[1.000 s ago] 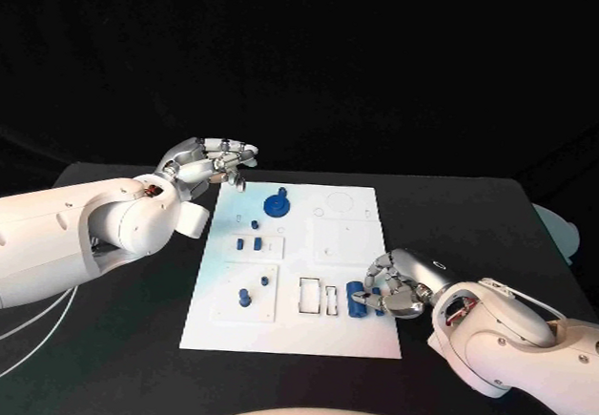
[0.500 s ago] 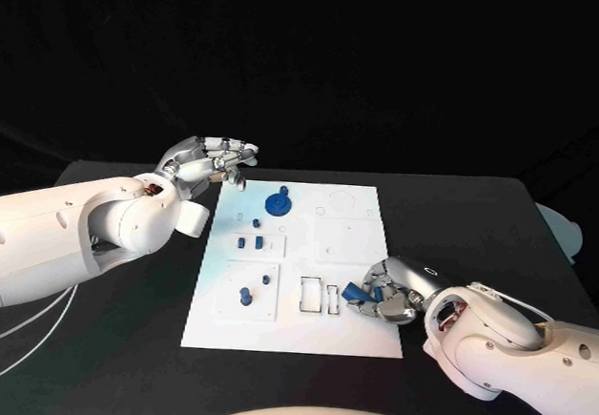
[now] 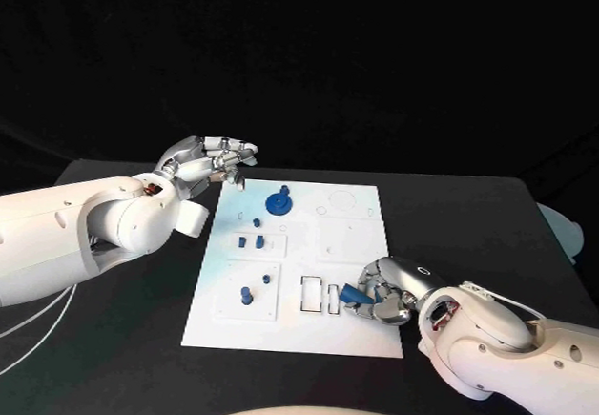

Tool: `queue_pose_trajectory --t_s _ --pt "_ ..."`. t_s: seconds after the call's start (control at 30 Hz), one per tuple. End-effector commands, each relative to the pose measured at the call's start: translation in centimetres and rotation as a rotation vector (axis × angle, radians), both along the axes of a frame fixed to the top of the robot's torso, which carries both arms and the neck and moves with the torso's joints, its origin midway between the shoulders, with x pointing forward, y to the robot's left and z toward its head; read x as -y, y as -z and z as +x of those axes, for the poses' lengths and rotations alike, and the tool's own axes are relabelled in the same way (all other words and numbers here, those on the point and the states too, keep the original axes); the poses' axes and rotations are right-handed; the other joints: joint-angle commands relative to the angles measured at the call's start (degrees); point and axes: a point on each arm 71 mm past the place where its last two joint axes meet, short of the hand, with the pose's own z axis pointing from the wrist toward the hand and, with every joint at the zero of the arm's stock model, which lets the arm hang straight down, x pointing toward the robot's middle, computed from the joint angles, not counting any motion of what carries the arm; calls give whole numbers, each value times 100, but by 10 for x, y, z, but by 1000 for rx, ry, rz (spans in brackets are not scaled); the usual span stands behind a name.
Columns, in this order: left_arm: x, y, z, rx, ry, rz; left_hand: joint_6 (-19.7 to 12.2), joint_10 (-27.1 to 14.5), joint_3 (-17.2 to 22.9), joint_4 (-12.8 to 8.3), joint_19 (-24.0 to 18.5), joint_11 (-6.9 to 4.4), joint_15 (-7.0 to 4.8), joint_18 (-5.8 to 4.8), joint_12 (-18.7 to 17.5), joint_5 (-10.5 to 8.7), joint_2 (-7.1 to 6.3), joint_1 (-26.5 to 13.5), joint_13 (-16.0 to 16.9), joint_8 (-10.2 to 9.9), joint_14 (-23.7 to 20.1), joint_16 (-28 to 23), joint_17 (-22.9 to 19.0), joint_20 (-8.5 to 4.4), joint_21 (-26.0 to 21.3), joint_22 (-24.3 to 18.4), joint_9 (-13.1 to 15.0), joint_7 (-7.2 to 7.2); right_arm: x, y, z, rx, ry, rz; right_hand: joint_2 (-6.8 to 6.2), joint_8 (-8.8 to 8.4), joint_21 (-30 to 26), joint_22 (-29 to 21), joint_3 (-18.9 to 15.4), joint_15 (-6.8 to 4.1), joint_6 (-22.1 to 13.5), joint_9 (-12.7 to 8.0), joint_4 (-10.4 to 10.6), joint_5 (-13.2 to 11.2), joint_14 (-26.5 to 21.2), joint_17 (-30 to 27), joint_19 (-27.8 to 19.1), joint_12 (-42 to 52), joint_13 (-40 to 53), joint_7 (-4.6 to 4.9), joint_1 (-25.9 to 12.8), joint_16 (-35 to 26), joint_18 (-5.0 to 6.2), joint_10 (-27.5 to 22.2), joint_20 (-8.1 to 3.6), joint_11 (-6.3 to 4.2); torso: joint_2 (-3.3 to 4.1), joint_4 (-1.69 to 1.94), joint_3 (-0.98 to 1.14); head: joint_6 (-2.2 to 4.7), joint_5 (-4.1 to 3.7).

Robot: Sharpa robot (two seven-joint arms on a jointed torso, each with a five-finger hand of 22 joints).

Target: Assemble the parts on the task board

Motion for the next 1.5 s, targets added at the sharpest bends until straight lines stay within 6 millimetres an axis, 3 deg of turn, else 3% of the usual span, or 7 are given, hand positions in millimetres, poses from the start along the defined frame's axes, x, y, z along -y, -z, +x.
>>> queue_pose_trajectory --t_s 0.03,0.23,0.5,0.8,1.13,1.23,1.5 --pt "2 -2 -1 7 15 -14 -35 -27 -14 14 15 -3 -2 85 35 6 10 -39 10 27 -41 -15 -6 5 -21 -8 -5 -22 3 4 -2 13 19 -21 226 59 31 1507 208 -50 118 -3 -45 -41 379 345 599 37 485 -51 298 41 -38 19 -61 -45 4 4 3 4 4" --pt "2 -1 -1 7 14 -13 -35 -28 -11 11 16 -4 -4 85 38 8 13 -30 10 29 -42 -15 -7 4 -24 -10 -4 -23 2 -4 -4 58 33 35 340 123 31 1507 562 -112 265 -20 -52 13 385 370 599 89 552 -135 486 49 -38 91 -117 -121 8 4 3 4 1" --pt "2 -1 -1 7 14 -13 -35 -29 -9 8 17 -6 -5 86 41 9 15 -22 10 30 -42 -14 -7 4 -26 -11 -4 -24 -5 -23 -6 92 49 142 306 159 31 1507 791 -154 381 -38 77 150 392 402 599 122 599 -182 369 58 -38 155 -162 -165 14 12 7 28 -2" --pt "3 -1 -1 7 16 -14 -35 -29 -9 8 17 -6 -5 86 41 9 15 -22 10 30 -42 -14 -7 4 -26 -11 -4 -24 -18 -28 -5 53 45 197 256 173 31 1507 864 -168 443 -49 169 160 394 404 599 129 616 -195 210 59 -38 182 -179 -178 20 11 3 12 7" --pt "5 -2 -1 7 21 -16 -35 -29 -9 8 17 -6 -5 86 41 9 15 -22 10 30 -42 -14 -7 4 -26 -11 -4 -24 -41 -19 -1 -26 -15 176 300 250 31 1507 873 -181 605 -54 193 126 394 406 599 134 649 -223 -569 57 -38 221 -191 -198 24 27 0 19 29" --pt "6 -2 -1 7 22 -16 -35 -29 -9 8 17 -6 -5 86 41 9 15 -22 10 30 -42 -14 -7 4 -26 -11 -4 -24 -46 -15 0 -56 -36 154 274 305 31 1507 798 -203 652 -36 186 501 395 415 599 203 725 -250 -822 59 -38 279 -211 -222 24 33 0 18 34" --pt "6 -2 -1 6 23 -17 -35 -29 -9 8 17 -6 -5 86 41 9 15 -22 10 30 -42 -14 -7 4 -26 -11 -4 -24 -54 -6 1 -106 -64 112 334 375 31 1507 698 -223 715 -22 198 509 398 425 599 341 869 -278 -1117 61 -38 384 -229 -245 26 23 5 -8 62"
